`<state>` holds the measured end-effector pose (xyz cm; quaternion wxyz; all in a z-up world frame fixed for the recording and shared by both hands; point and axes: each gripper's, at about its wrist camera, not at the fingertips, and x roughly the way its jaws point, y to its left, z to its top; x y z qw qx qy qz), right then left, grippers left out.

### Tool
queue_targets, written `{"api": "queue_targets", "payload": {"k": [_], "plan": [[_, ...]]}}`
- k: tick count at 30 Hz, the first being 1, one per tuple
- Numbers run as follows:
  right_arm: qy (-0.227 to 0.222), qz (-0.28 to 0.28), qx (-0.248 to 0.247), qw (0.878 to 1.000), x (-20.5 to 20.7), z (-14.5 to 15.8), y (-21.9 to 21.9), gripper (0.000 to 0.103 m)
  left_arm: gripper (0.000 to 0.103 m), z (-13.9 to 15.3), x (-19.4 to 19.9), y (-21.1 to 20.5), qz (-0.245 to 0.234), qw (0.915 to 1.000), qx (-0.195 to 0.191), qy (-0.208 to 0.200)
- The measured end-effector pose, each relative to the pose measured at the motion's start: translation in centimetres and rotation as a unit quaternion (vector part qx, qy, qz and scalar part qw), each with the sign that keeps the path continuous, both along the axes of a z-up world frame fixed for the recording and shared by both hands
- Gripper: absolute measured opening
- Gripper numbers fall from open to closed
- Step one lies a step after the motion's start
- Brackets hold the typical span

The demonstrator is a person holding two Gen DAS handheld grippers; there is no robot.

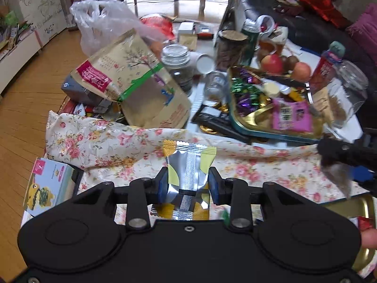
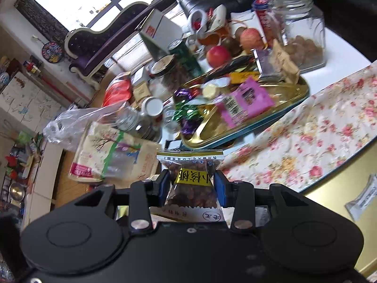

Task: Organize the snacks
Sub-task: 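Carry the walnut packet and the foil packet over the gold tray with both tools, then open both tools to drop the two packets onto the gold tray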

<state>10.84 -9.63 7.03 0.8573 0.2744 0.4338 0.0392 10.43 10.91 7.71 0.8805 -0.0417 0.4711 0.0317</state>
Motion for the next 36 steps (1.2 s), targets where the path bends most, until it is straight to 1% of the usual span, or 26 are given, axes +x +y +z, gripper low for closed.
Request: {"api": "queue_targets", "payload": {"k": [2, 6, 10, 13, 17, 19, 21, 25, 30, 33, 36], "plan": [[-0.002, -0.008, -0.003, 1.0, -0.5, 0.3, -1.1, 0.042, 0.044, 0.5, -0.5, -1.7, -0.015, 0.9998, -0.011, -0.007], [-0.013, -0.022, -0.036, 0.999, -2.1, 0.9, -3.4, 0.042, 0.044, 0.9, -1.6, -5.2, -0.073, 0.997, -0.026, -0.01], [-0.021, -0.054, -0.062, 0.996, -3.8, 1.5, -6.8, 0.042, 0.044, 0.6, -2.2, -8.4, -0.116, 0.9918, -0.053, 0.012], [-0.016, -0.089, -0.068, 0.994, -4.6, 1.5, -9.9, 0.042, 0.044, 0.3, -2.7, -10.9, -0.145, 0.9866, -0.071, 0.028], [-0.003, -0.13, -0.064, 0.99, -5.9, 1.2, -13.9, 0.042, 0.044, 0.1, -3.7, -14.9, -0.184, 0.9801, -0.067, 0.031], [0.003, -0.145, -0.065, 0.987, -6.5, 1.1, -15.7, 0.042, 0.044, -0.1, -3.9, -16.5, -0.198, 0.9766, -0.076, 0.038], [0.011, -0.157, -0.076, 0.985, -7.1, 1.0, -17.2, 0.042, 0.044, -0.2, -3.9, -18.0, -0.209, 0.9734, -0.084, 0.045], [0.03, -0.167, -0.106, 0.98, -8.2, 0.3, -19.6, 0.043, 0.044, -0.8, -3.9, -20.4, -0.218, 0.971, -0.082, 0.053], [0.074, -0.147, -0.156, 0.974, -9.0, -1.6, -21.2, 0.043, 0.044, -2.3, -3.4, -22.5, -0.216, 0.9703, -0.08, 0.073], [0.087, -0.137, -0.174, 0.971, -9.6, -2.4, -21.9, 0.043, 0.045, -2.8, -3.2, -23.8, -0.226, 0.9683, -0.075, 0.077], [0.099, -0.124, -0.186, 0.97, -10.5, -3.1, -22.6, 0.043, 0.046, -2.9, -3.2, -24.3, -0.226, 0.9688, -0.07, 0.075]]}}
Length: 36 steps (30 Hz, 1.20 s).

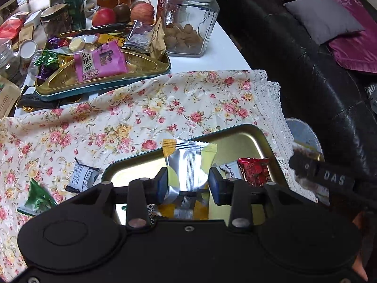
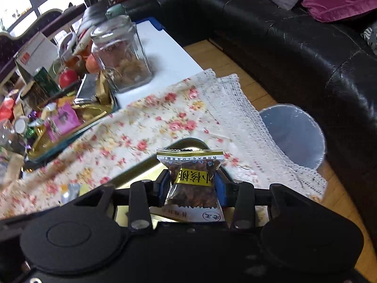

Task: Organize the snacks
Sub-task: 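Open both tools to drop the two packets onto the gold tray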

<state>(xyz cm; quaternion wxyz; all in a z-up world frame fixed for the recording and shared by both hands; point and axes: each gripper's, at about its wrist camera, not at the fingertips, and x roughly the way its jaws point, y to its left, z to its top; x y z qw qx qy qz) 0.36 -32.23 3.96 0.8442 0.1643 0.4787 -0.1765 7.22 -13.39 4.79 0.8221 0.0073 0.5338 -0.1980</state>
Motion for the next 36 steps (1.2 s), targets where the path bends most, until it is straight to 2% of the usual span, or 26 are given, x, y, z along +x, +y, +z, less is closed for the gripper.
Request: {"api": "queue_targets", "payload": {"k": [10, 18, 22, 29, 36], "plan": [[0.043, 0.058, 0.007, 0.997, -0.9, -1.8, -0.1, 0.043, 0.048, -1.4, 0.8, 0.4, 0.02, 0.9991, 0.028, 0.024], [0.093, 0.095, 0.034, 0.991, -0.2, -3.0, 0.7, 0.044, 0.048, -1.6, 1.0, 1.6, 0.033, 0.9979, 0.049, 0.028], [0.087, 0.086, 0.014, 0.992, -0.2, -2.6, 0.9, 0.044, 0.048, -1.6, 1.1, 1.8, 0.035, 0.9969, 0.065, 0.026], [0.072, 0.05, 0.023, 0.996, 0.1, -1.8, 0.3, 0.044, 0.049, -1.5, 0.7, 1.7, 0.031, 0.9948, 0.097, 0.002], [0.065, 0.056, 0.023, 0.996, 0.5, -1.3, 1.1, 0.044, 0.049, -1.3, 0.1, 1.4, 0.024, 0.9901, 0.134, -0.034]]}}
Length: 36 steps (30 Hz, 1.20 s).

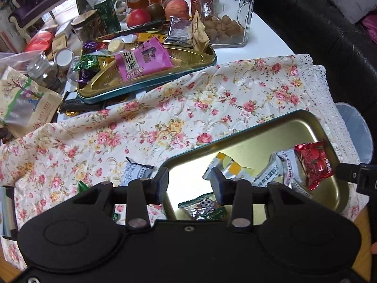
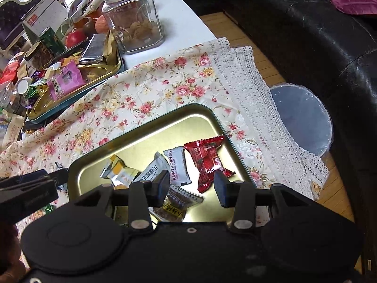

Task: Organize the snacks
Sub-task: 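Open both tools to drop the two packets onto the gold tray, then move both tools back from the tray over the floral cloth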

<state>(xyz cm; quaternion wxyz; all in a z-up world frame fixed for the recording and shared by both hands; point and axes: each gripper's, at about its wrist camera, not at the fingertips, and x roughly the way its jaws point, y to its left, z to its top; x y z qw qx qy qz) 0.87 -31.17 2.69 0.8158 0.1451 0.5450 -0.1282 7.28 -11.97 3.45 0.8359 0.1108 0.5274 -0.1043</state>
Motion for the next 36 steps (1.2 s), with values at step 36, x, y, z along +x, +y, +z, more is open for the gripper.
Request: {"api": "queue_targets", "payload": {"k": [36], "plan": [[-0.031, 0.047, 0.051, 0.997, 6.0, 1.6, 11.7, 0.046, 0.05, 3.8, 3.4, 15.8, 0.159, 0.9864, -0.04, -0.015]]}}
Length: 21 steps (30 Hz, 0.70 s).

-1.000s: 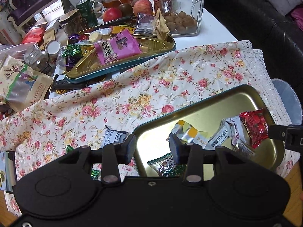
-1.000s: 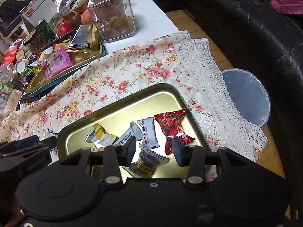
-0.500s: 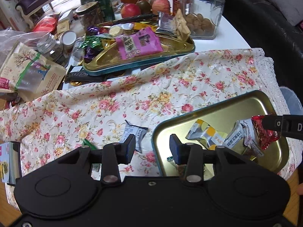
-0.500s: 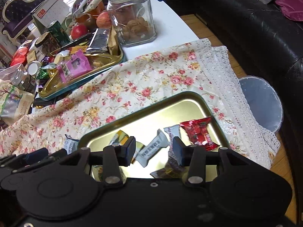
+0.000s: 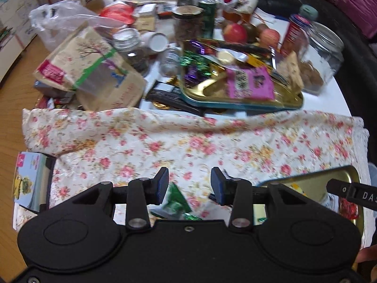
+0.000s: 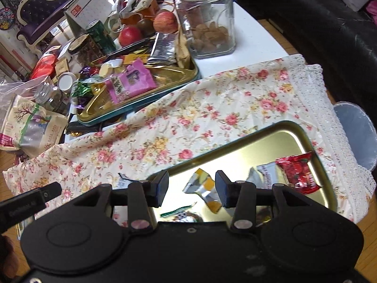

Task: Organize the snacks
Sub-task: 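Move both tools back from the tray over the floral cloth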

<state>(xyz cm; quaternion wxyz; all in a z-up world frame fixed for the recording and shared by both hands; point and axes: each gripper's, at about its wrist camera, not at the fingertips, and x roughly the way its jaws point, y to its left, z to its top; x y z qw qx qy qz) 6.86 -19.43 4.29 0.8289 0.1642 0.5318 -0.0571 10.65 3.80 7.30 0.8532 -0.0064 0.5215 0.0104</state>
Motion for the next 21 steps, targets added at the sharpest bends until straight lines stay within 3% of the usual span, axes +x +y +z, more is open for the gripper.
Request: {"api": "queue_targets", "payload": {"k": [11, 21], "plan": [[0.002, 0.045, 0.039, 0.998, 2.8, -1.0, 7.7, 0.048, 0.05, 1.2, -0.1, 6.4, 0.049, 0.9987, -0.005, -0.012], [0.031, 0.076, 0.057, 0.995, 4.8, -4.0, 13.9, 0.05, 0.05, 1.3, 0.1, 10.4, 0.085, 0.9963, -0.012, -0.007]]}}
